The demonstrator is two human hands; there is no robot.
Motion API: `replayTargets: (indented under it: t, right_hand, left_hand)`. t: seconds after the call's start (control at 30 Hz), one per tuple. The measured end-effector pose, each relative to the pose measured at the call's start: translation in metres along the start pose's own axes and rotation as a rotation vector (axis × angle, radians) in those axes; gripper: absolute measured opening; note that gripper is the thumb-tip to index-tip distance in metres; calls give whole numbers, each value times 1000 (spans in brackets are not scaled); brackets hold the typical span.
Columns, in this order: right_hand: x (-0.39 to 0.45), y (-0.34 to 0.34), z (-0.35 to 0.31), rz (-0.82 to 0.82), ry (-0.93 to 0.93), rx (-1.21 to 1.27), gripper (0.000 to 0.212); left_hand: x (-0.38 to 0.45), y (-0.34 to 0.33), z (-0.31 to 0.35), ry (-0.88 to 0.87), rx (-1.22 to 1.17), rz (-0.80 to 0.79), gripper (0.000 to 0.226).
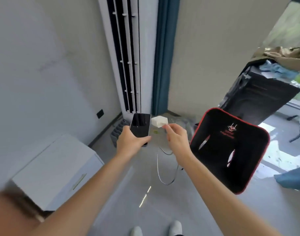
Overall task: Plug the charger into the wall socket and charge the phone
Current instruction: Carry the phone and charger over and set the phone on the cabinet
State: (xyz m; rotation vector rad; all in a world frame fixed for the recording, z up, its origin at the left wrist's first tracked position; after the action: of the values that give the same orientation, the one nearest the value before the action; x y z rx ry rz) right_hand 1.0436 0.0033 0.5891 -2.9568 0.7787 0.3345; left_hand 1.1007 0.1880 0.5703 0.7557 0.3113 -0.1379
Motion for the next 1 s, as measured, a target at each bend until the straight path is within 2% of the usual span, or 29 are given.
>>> replayTargets:
  t: [0.1, 0.23, 0.43, 0.57, 0.67, 0.87, 1.0]
  right_hand:
    - [24, -47, 9, -149, -41, -10, 18]
    - [53, -102, 26, -342, -143, -12, 22]
    - [82, -172, 46, -635, -202, -135, 19]
    - [91, -216, 61, -727, -228, -188, 22]
    - [96, -251, 74, -781, -226, -240, 15]
    - [113, -331, 124, -810, -266, -326, 25]
    - [128, -392, 168, -784, -279, -368, 24]
  left_hand:
    - [16, 28, -30, 124, -56, 94, 70]
    - [30, 57, -63, 278, -112, 213, 58]
    - [39, 76, -105, 516, -252, 356, 68]
    - [47, 84, -131, 611, -296, 431, 69]
    - [57, 94, -156, 652, -308, 480, 69]
    - [108, 112, -231, 712, -341, 507, 71]
    - [165, 122, -296, 738, -361, 482, 71]
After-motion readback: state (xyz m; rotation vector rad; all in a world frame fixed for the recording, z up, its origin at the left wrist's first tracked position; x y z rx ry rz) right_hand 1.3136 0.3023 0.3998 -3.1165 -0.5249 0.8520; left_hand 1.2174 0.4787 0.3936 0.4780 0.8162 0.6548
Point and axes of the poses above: each hand's wrist, its own x-axis towards the middle knuckle, its own y-axis out of the back of the hand, z = x × y, the point moved 4 cm from there along x, towards the middle knuckle, and after that the axes turned 12 degrees about x, right-handed, at the moved point
